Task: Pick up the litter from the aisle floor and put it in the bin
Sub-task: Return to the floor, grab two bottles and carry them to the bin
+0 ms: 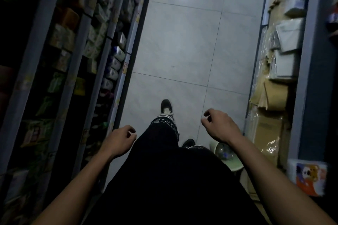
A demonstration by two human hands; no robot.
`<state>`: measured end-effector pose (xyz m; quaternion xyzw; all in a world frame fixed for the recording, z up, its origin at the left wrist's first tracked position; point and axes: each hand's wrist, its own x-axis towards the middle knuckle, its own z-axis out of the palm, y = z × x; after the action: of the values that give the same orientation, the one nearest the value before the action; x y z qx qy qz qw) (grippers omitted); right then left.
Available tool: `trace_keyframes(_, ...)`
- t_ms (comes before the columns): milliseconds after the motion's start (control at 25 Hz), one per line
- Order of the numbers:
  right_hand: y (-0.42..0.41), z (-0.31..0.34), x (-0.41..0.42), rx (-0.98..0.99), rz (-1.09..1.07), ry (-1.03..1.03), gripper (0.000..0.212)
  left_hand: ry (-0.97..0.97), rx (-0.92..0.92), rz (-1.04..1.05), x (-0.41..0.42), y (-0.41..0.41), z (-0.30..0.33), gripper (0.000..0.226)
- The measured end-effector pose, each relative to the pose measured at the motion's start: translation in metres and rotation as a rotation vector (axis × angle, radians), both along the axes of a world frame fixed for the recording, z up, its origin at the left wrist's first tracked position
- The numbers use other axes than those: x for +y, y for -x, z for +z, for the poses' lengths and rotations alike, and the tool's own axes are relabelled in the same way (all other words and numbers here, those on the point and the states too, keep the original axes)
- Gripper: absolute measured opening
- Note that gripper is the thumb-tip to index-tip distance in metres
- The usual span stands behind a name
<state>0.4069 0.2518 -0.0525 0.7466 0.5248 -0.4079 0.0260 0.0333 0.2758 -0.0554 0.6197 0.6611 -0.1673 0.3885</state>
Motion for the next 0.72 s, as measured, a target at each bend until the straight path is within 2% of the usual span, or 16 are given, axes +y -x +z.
trace_keyframes(160,-0.014,0.005,0.092,-0.013,0.02,0.03,0.043,-0.014,-0.049,0.083,0.07,-0.011,-0.004,0.021)
trace_keyframes(280,-0.025,0.013,0.142,-0.04,0.004,0.077,0.041,-0.043,-0.077,0.065,0.145,-0.032,0.003,0.02)
trace_keyframes(520,-0.07,0.029,0.21,-0.079,-0.095,0.026,0.036,-0.145,-0.151,-0.115,0.312,-0.111,0.023,0.022)
trace_keyframes(720,-0.137,0.027,0.259,-0.086,-0.276,-0.005,0.033,-0.177,-0.142,-0.277,0.452,-0.203,0.021,0.026)
